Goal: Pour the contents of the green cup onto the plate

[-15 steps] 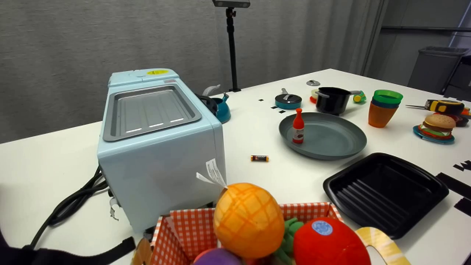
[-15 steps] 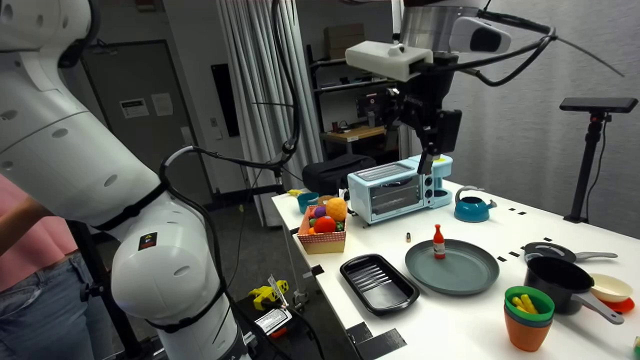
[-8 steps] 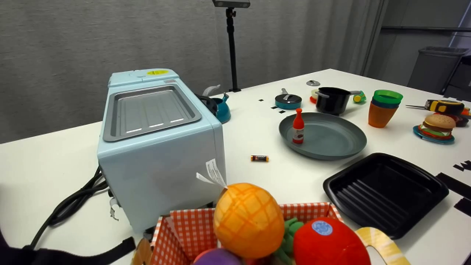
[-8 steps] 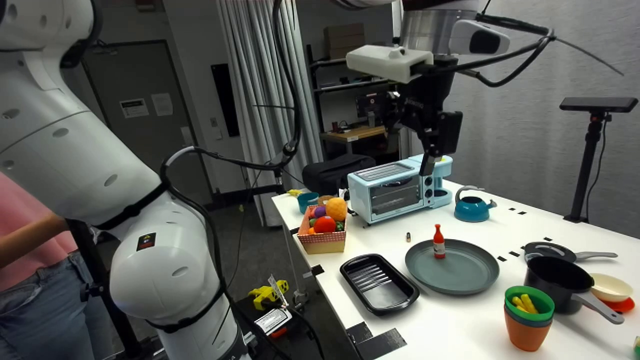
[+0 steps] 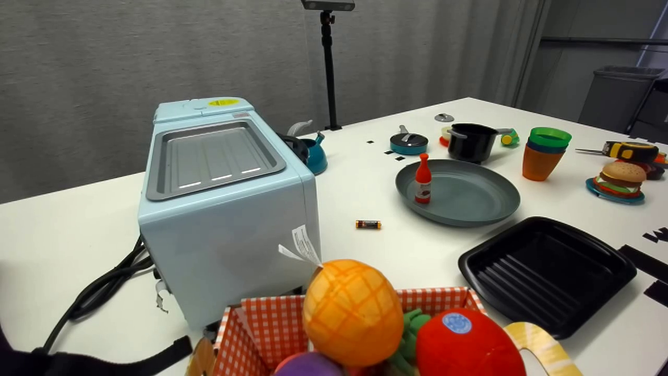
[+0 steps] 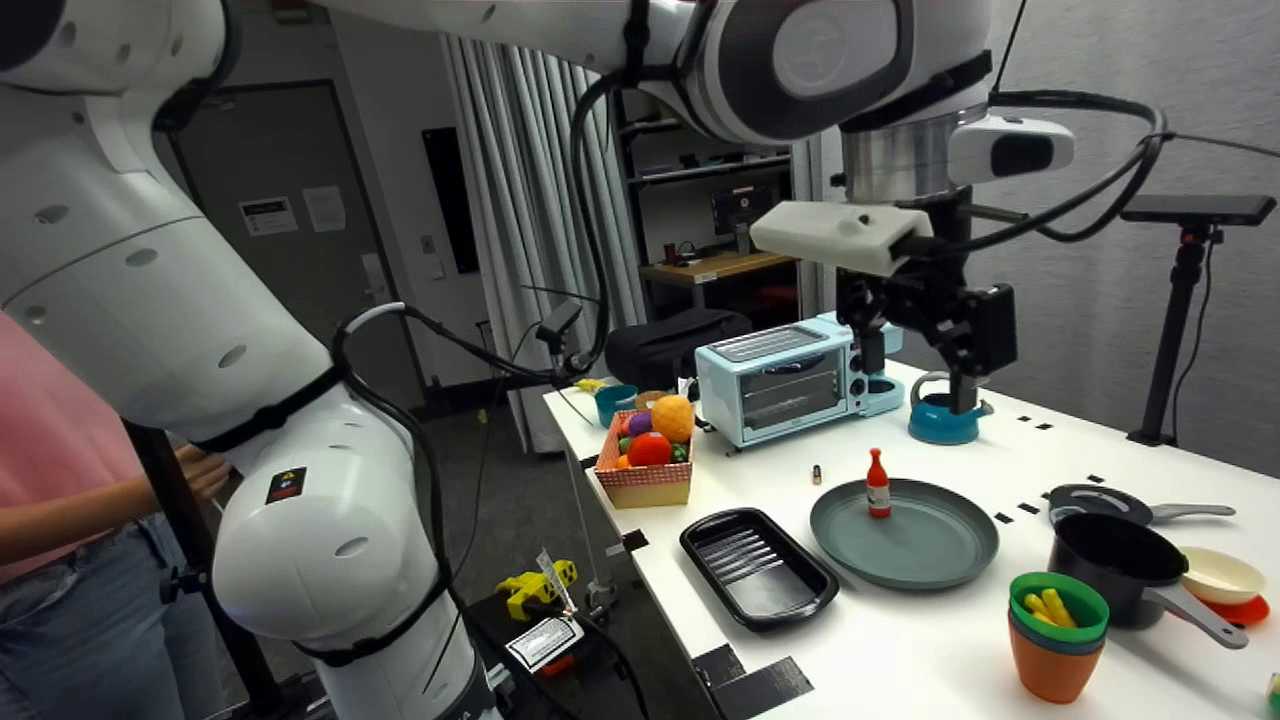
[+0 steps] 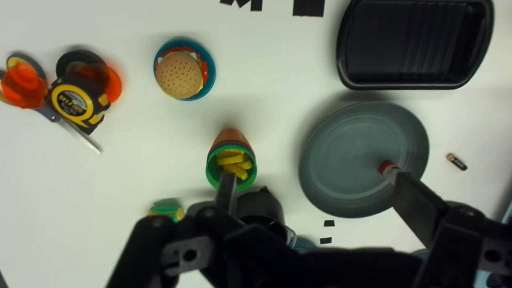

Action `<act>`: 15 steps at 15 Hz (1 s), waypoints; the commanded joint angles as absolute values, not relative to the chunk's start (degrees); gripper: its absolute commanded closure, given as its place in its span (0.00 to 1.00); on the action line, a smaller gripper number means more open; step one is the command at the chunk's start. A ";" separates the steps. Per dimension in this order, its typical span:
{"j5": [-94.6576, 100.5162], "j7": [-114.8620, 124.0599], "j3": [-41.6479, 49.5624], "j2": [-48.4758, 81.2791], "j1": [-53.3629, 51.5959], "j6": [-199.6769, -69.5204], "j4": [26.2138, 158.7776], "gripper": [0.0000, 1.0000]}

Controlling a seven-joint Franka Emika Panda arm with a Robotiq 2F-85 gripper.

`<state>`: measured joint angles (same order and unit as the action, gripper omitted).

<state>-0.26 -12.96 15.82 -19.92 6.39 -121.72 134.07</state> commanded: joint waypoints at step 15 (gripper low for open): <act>1.75 -13.40 15.09 -14.04 9.43 -136.86 136.64 0.00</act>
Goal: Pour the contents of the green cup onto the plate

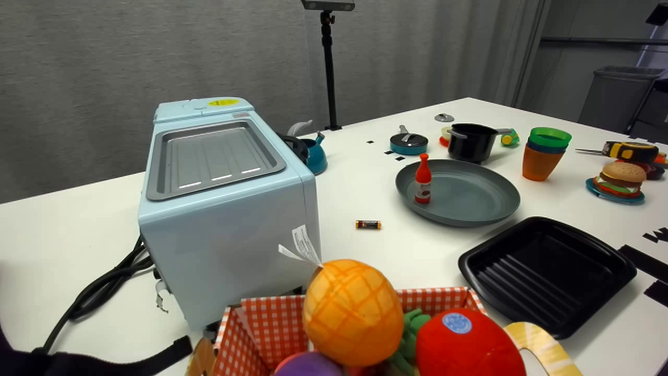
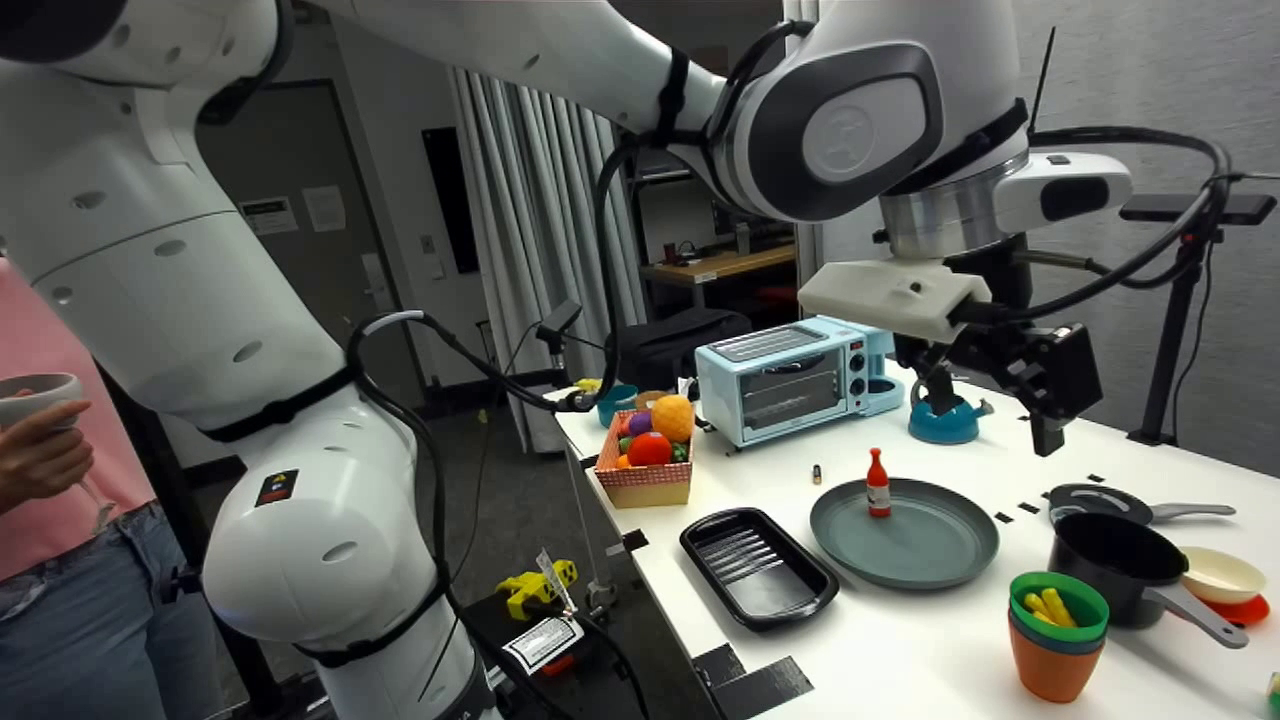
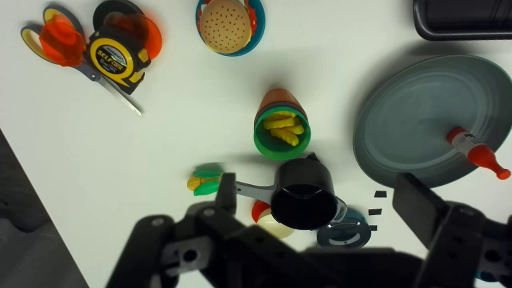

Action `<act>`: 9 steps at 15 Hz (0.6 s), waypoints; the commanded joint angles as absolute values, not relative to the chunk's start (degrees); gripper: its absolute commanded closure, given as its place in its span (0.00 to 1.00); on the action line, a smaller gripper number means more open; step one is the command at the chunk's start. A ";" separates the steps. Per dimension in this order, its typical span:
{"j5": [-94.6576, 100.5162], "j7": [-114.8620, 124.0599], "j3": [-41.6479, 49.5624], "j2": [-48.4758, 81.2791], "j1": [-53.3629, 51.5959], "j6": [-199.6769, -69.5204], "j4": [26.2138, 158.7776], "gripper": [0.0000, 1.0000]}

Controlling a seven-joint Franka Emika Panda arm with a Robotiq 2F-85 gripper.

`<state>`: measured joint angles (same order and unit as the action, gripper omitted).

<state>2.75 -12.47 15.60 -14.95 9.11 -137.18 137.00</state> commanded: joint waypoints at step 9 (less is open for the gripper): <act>0.91 -14.54 13.93 -2.97 9.01 -140.95 134.61 0.00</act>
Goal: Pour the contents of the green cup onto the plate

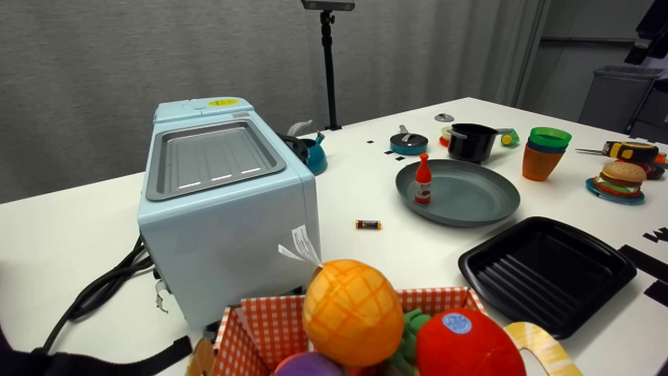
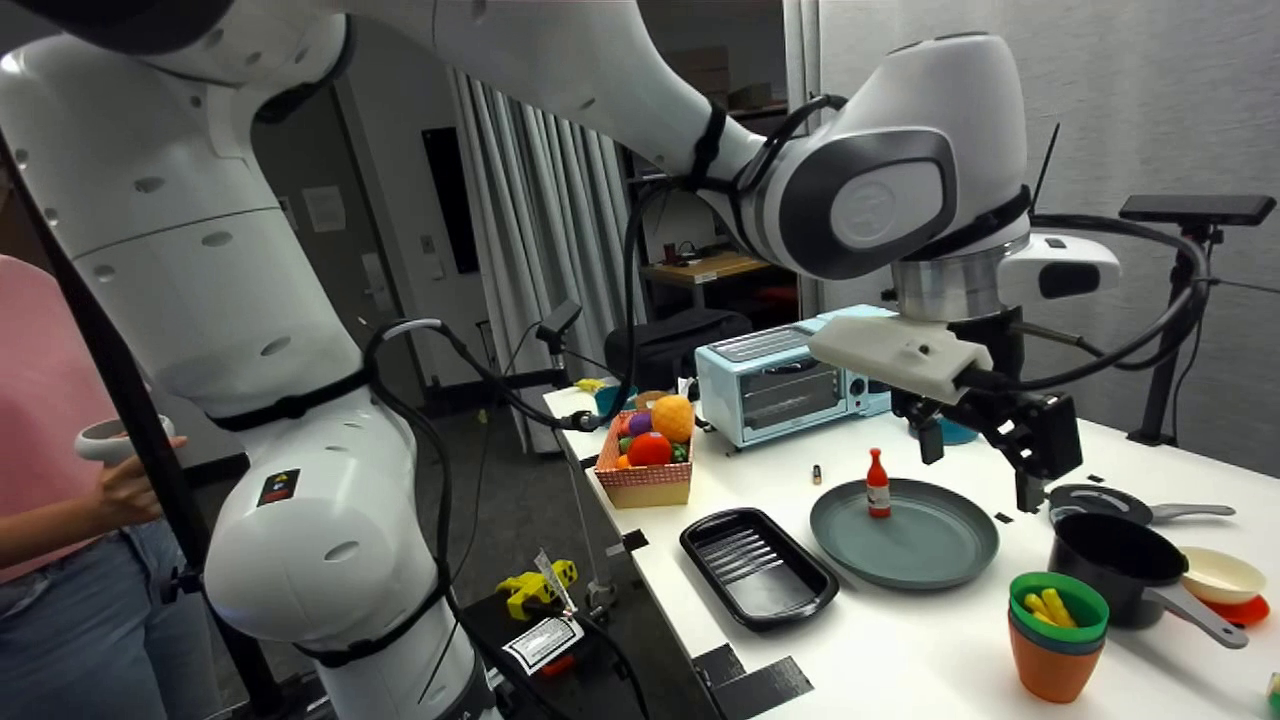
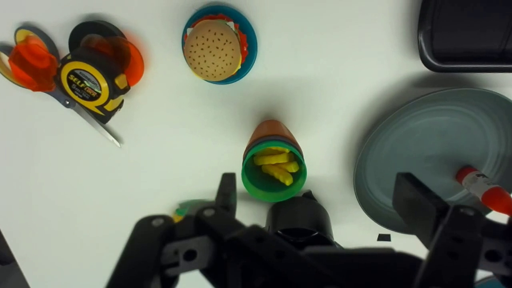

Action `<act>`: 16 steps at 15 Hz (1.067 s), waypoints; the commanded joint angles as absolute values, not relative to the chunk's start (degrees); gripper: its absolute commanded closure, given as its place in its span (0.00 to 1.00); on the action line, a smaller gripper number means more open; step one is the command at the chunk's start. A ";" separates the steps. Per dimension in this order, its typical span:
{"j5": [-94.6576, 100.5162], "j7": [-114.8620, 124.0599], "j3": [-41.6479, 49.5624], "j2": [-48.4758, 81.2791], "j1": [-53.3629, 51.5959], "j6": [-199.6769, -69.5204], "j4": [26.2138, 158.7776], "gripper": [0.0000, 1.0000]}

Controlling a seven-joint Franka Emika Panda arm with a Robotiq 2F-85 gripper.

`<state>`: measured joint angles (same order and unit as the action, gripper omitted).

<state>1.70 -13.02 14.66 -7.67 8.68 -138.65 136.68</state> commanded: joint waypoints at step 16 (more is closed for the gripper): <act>-2.22 -17.39 11.02 14.24 12.71 -145.19 125.26 0.00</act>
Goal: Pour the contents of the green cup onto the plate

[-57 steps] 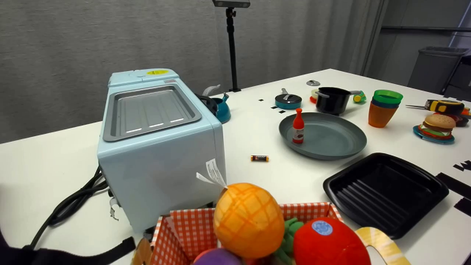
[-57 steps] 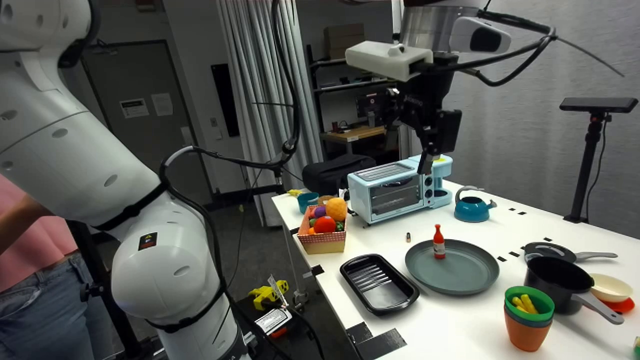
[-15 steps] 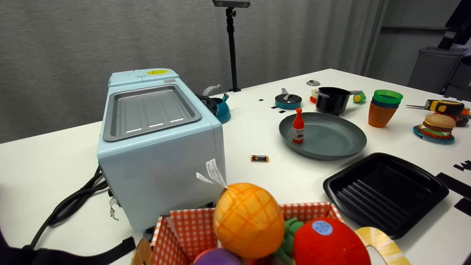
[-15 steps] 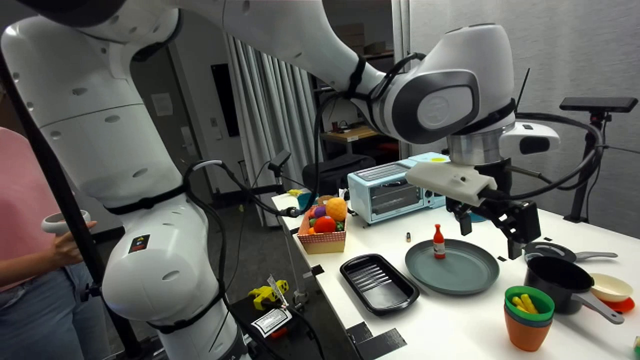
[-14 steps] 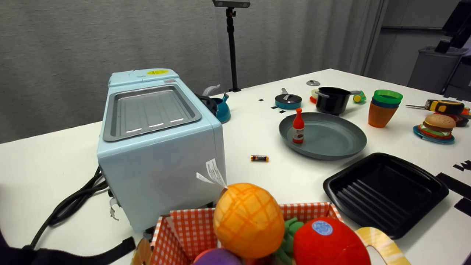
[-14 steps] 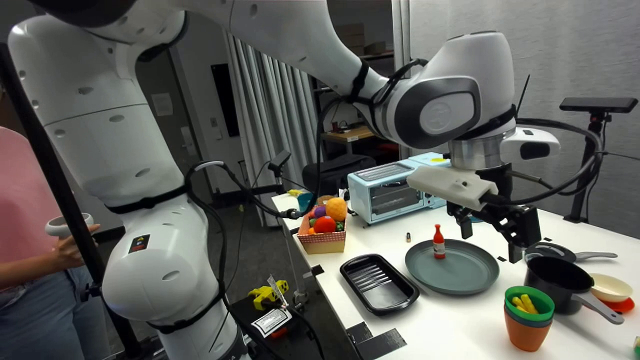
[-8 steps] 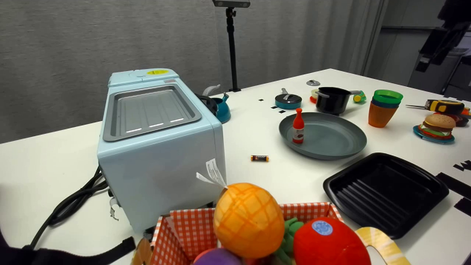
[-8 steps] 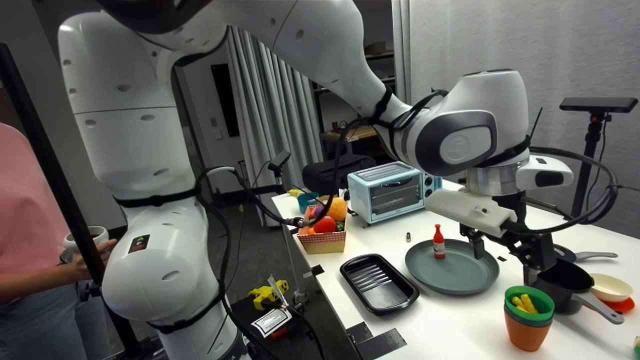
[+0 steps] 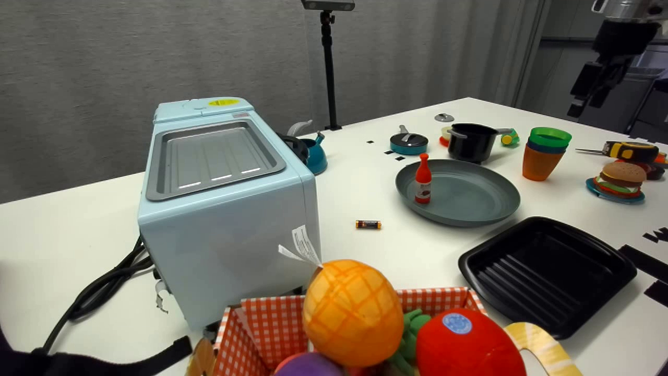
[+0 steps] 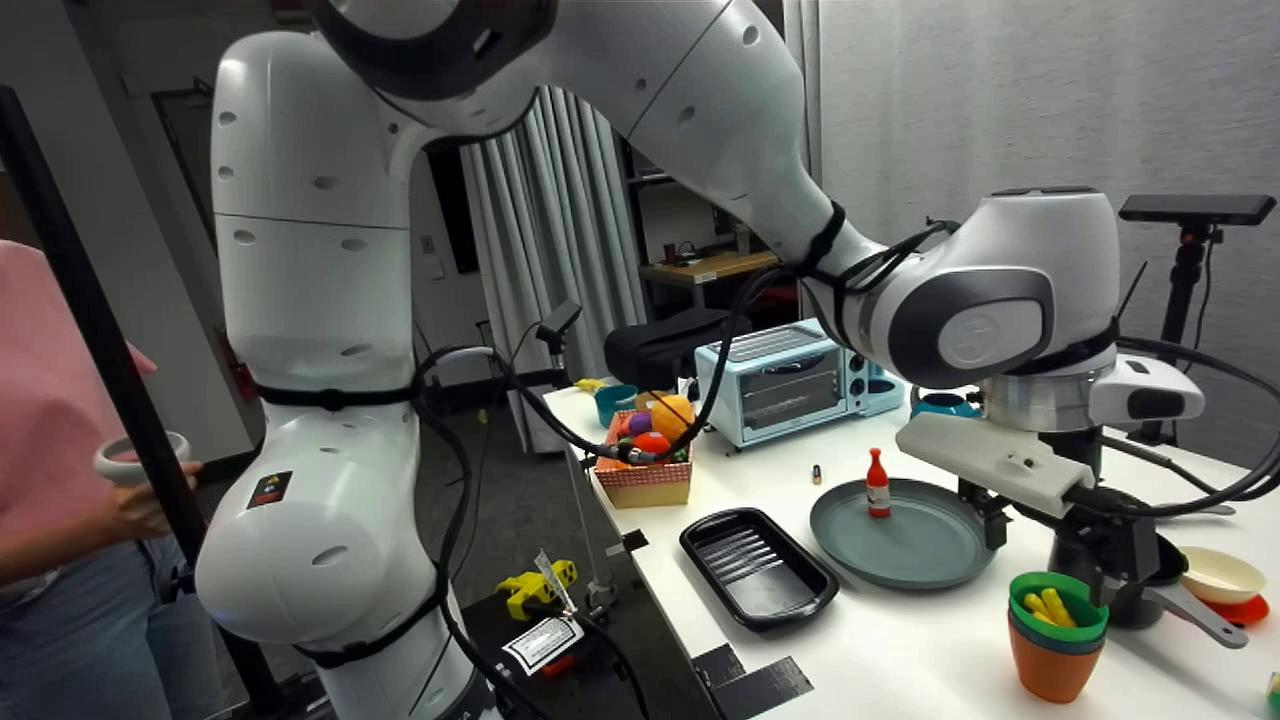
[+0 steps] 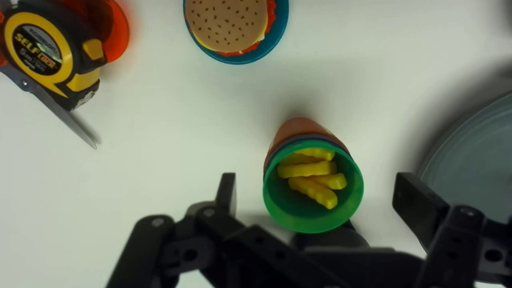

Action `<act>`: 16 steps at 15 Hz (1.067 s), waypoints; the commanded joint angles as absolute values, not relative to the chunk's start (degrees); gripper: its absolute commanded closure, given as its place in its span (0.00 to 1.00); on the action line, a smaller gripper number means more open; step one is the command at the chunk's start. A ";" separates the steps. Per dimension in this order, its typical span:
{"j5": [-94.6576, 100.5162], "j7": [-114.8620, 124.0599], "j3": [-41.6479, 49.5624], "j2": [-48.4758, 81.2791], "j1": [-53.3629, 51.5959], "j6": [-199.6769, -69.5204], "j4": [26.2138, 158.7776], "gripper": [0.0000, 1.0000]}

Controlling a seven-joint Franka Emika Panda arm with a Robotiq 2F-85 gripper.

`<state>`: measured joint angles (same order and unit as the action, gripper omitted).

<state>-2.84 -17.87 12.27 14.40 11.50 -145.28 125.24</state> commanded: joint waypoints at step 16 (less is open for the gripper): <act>-0.18 -19.37 9.47 23.93 13.68 -144.01 118.12 0.00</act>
